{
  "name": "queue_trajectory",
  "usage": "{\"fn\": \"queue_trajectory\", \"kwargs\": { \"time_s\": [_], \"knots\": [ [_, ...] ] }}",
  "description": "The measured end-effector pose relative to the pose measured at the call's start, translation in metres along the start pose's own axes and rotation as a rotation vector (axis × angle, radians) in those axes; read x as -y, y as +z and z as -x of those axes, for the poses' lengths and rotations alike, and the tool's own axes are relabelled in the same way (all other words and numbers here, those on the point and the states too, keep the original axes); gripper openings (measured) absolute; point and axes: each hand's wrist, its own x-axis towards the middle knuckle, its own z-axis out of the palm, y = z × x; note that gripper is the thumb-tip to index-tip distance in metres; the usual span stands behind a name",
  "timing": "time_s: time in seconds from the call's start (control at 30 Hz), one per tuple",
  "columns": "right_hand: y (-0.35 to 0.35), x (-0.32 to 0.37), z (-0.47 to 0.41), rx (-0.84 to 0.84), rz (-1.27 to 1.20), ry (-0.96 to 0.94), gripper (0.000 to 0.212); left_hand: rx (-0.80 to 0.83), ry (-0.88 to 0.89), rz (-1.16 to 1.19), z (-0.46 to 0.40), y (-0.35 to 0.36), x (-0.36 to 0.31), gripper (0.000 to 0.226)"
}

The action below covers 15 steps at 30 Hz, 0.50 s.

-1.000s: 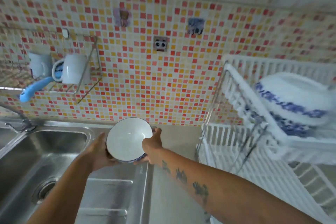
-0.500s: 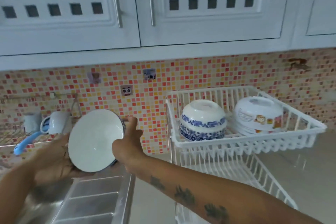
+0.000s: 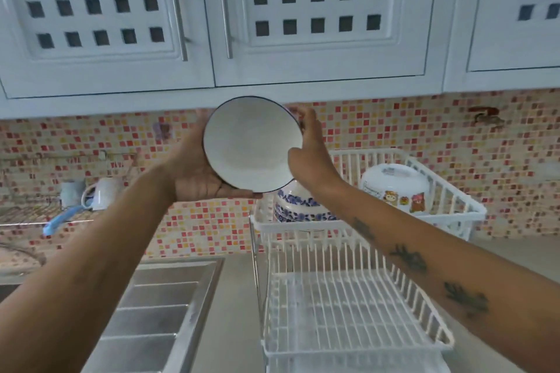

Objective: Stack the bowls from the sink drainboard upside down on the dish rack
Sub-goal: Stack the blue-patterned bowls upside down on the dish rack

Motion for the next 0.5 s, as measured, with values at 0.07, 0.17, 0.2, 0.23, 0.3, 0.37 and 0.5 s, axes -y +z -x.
{"fn": "queue_trajectory", "kwargs": {
  "time_s": [0.07,0.17,0.2,0.23,0.3,0.37,0.5],
  "knots": [
    [-0.026,0.0,-0.006,-0.002,0.087,-0.006,0.079,0.101,-0.005,-0.02,-0.008,0.018,-0.008,0.102],
    [-0.059,0.004,-0.013,0.094,0.036,0.105,0.069,0.171,0.01,-0.072,-0.023,0.044,-0.006,0.099],
    [-0.068,0.007,-0.015,0.142,-0.046,0.171,0.055,0.183,0.026,-0.069,-0.029,0.05,-0.003,0.094],
    [-0.076,0.01,-0.016,0.166,-0.098,0.228,0.037,0.181,0.049,-0.071,-0.036,0.056,-0.002,0.088],
    [-0.09,0.011,-0.024,0.178,-0.106,0.297,0.023,0.153,0.144,-0.099,-0.045,0.069,0.002,0.076],
    [-0.103,0.002,-0.039,0.205,-0.084,0.311,0.05,0.108,0.269,-0.181,-0.052,0.078,0.004,0.067],
    [-0.112,-0.01,-0.062,0.283,-0.079,0.409,0.078,0.033,0.55,-0.491,-0.06,0.087,0.014,0.074]
  ]
}}
